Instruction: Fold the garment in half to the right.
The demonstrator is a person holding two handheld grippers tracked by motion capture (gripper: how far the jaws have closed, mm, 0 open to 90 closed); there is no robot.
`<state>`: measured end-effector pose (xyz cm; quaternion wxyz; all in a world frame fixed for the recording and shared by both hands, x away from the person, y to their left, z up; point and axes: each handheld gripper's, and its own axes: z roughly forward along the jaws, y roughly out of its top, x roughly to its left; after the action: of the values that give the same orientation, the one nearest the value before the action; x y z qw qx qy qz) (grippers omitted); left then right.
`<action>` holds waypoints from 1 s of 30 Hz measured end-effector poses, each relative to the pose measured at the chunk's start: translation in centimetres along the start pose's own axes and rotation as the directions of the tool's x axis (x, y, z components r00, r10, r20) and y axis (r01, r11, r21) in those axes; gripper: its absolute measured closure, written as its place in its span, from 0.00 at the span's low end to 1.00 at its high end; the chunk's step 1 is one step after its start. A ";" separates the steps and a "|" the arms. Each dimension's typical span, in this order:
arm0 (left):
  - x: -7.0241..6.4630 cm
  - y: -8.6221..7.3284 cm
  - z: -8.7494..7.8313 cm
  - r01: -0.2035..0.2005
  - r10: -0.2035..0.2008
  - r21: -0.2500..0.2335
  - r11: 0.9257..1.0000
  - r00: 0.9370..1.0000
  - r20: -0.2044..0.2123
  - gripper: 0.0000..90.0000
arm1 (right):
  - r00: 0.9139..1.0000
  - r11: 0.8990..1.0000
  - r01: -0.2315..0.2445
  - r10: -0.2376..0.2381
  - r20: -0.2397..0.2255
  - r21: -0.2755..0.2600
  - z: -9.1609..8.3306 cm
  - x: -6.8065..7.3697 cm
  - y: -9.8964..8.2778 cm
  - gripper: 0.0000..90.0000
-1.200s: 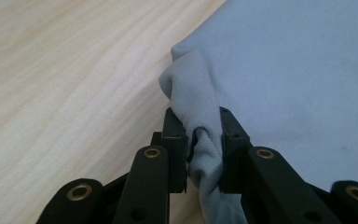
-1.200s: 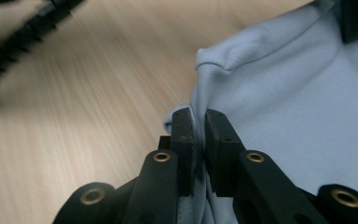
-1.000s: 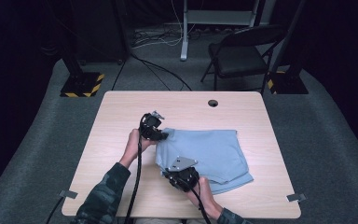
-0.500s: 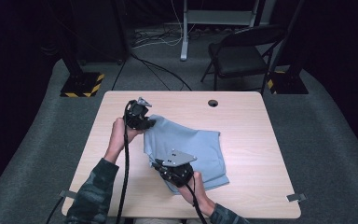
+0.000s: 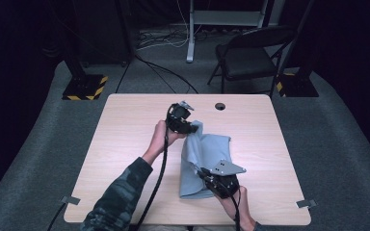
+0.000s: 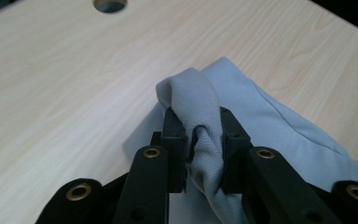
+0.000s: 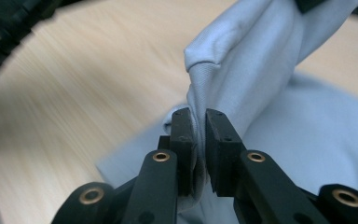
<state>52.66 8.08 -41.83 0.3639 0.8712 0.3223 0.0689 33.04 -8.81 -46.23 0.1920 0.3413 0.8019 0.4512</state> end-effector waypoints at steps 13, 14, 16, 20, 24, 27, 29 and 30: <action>0.2 -2.7 7.0 0.057 -0.054 0.106 0.993 0.998 -0.031 0.83 | 0.998 0.969 -0.030 0.016 0.058 0.246 3.4 -3.4 -3.5 0.91; 0.4 -2.9 7.1 0.062 -0.060 0.103 0.993 0.998 -0.030 0.83 | 0.998 0.969 -0.029 0.015 0.058 0.244 3.5 -3.4 -3.5 0.91; 0.5 -3.2 7.3 0.076 -0.073 0.093 0.993 0.997 -0.030 0.82 | 0.998 0.970 -0.026 0.013 0.054 0.243 3.6 -3.5 -3.6 0.91; 0.8 -3.5 7.3 0.087 -0.084 0.083 0.993 0.996 -0.033 0.81 | 0.999 0.973 -0.023 0.013 0.042 0.231 4.0 -3.6 -3.6 0.91; 1.0 -3.8 7.2 0.108 -0.106 0.071 0.992 0.994 -0.032 0.78 | 0.999 0.973 -0.021 0.013 0.035 0.228 4.1 -3.7 -3.6 0.91; 1.3 -4.0 6.9 0.119 -0.117 0.067 0.991 0.993 -0.032 0.74 | 1.000 0.974 -0.016 0.010 0.027 0.226 4.2 -3.7 -3.6 0.91; 1.4 -4.1 6.7 0.129 -0.127 0.068 0.989 0.991 -0.033 0.66 | 1.000 0.975 -0.012 0.007 0.020 0.223 4.3 -3.7 -3.5 0.91; 1.7 -4.3 6.2 0.160 -0.159 0.065 0.985 0.987 -0.027 0.66 | 1.000 0.975 -0.012 0.007 0.020 0.223 4.3 -3.7 -3.5 0.91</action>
<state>53.95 7.73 -49.41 0.3354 0.8535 0.3970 0.0380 36.96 -10.18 -51.50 0.1579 0.3688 0.8439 0.3561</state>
